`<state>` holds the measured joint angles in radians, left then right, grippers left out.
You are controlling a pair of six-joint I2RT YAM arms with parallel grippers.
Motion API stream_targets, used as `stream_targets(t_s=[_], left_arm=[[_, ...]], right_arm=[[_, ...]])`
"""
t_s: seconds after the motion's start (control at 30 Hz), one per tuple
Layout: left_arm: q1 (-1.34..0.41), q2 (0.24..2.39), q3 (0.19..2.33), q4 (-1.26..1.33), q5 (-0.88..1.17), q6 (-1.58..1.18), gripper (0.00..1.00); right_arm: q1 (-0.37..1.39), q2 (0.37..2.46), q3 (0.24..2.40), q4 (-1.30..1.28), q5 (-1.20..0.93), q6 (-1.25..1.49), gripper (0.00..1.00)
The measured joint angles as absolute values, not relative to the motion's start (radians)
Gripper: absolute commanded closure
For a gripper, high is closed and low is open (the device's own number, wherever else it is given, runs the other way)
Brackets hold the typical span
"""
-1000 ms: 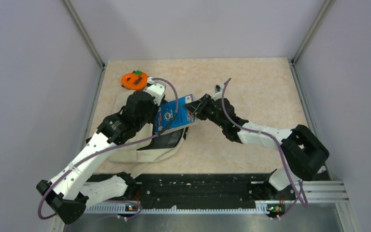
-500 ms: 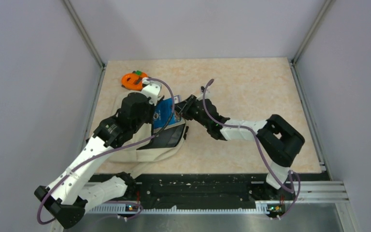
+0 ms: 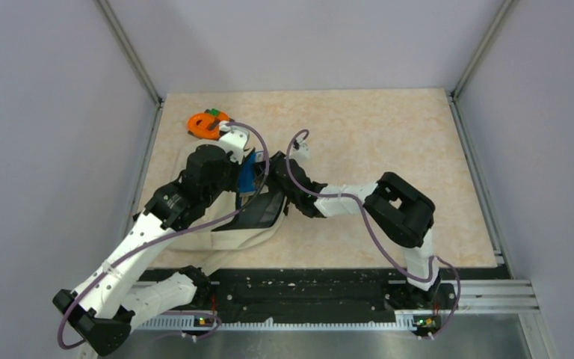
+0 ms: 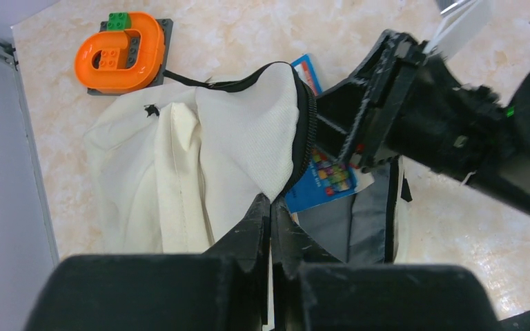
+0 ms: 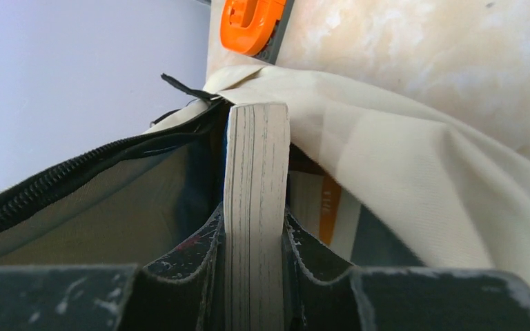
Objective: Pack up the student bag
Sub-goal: Place the book in the student bag.
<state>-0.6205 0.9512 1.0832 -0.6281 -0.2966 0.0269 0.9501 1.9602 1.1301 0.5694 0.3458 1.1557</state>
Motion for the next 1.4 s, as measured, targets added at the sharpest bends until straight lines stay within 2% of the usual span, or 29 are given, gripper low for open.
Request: stream_targets(t_s=[0.07,0.13,0.2,0.33,0.43,0.5,0.6,0.73,0.97,1.07,1.2,1.4], left_arm=[[-0.617,0.951,1.082,-0.626,-0.287,0.025,1.0],[-0.615,0.951,1.077,-0.617,-0.276,0.022,1.0],[-0.614,0.951,1.073,-0.609,-0.268,0.021,1.0],[-0.609,0.951,1.07,-0.596,-0.254,0.02,1.0],[-0.605,0.949,1.066,-0.589,-0.247,0.02,1.0],[-0.602,0.944,1.061,-0.585,-0.242,0.02,1.0],[-0.597,0.938,1.056,-0.583,-0.233,0.02,1.0],[-0.592,0.931,1.053,-0.583,-0.227,0.017,1.0],[-0.586,0.927,1.049,-0.582,-0.223,-0.006,1.0],[-0.583,0.927,1.045,-0.578,-0.22,-0.009,1.0],[-0.578,0.927,1.04,-0.575,-0.215,-0.01,1.0],[-0.57,0.934,1.039,-0.574,-0.201,-0.018,1.0]], right_arm=[[0.975,2.002,1.182,0.565,0.381,1.156,0.98],[0.995,2.037,1.224,0.561,0.403,1.156,0.9],[1.008,2.074,1.272,0.556,0.41,1.157,0.79],[1.015,2.133,1.351,0.536,0.401,1.147,0.42],[1.018,2.135,1.334,0.49,0.4,1.116,0.29],[1.021,2.135,1.305,0.485,0.4,1.093,0.27],[1.025,2.128,1.248,0.492,0.401,1.069,0.27],[1.025,2.074,1.18,0.516,0.4,1.036,0.38],[1.025,2.041,1.132,0.573,0.382,0.974,0.7],[1.024,2.041,1.133,0.592,0.369,0.962,0.78],[1.024,2.046,1.149,0.601,0.331,0.96,0.81],[1.025,2.076,1.207,0.597,0.277,0.957,0.81]])
